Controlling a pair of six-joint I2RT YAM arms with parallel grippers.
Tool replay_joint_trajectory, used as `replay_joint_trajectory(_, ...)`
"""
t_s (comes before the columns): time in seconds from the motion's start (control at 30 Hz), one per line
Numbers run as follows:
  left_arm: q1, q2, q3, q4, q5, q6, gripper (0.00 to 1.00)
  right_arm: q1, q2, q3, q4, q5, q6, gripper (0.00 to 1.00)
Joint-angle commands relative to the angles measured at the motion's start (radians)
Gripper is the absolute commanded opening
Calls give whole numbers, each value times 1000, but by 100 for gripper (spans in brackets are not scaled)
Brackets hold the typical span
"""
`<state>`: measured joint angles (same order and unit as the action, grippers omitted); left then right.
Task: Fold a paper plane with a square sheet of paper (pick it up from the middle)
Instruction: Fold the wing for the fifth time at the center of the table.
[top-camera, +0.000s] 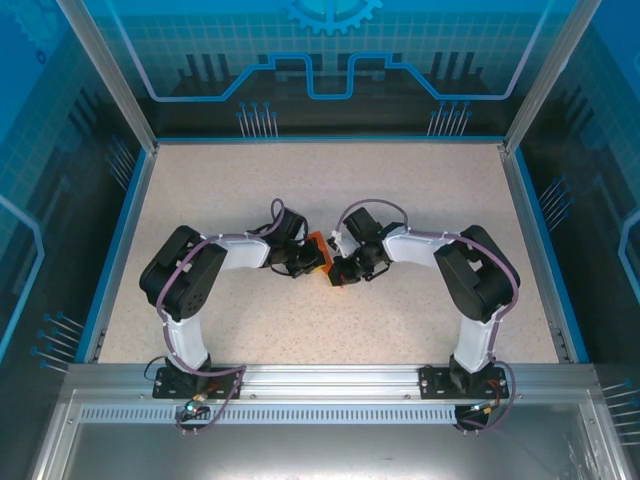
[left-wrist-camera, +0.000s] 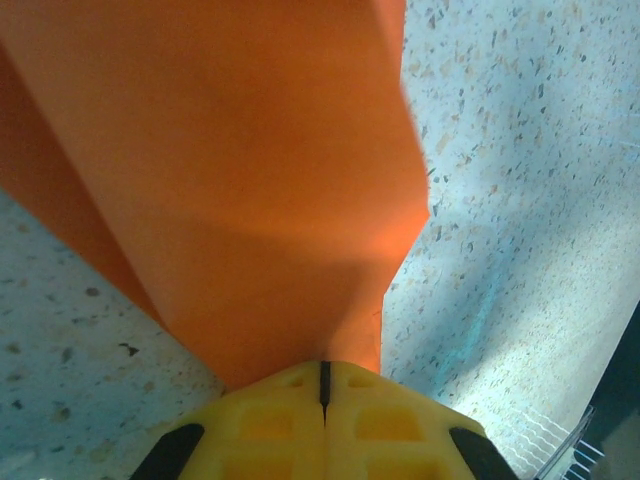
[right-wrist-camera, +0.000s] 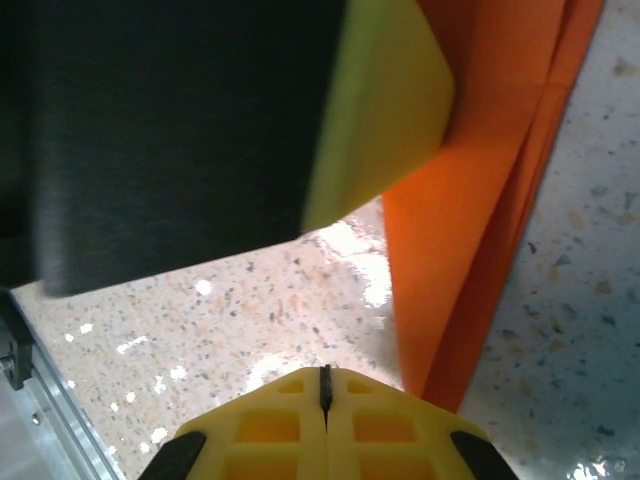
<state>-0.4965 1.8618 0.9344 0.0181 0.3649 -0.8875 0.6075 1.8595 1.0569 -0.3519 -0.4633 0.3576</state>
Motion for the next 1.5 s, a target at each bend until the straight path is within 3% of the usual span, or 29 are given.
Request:
replay_joint_trajectory(0.0, -6, 35, 4, -98, -71, 19, 2, 2, 13, 32, -34, 17, 7, 0)
replay_joint_trajectory(0.67, -6, 42, 19, -136, -91, 32, 1, -59, 52, -39, 2, -84, -3, 1)
replay_joint_trajectory(1.47, -5, 85, 67, -255, -143, 33, 0, -103, 66, -100, -22, -108, -22, 1)
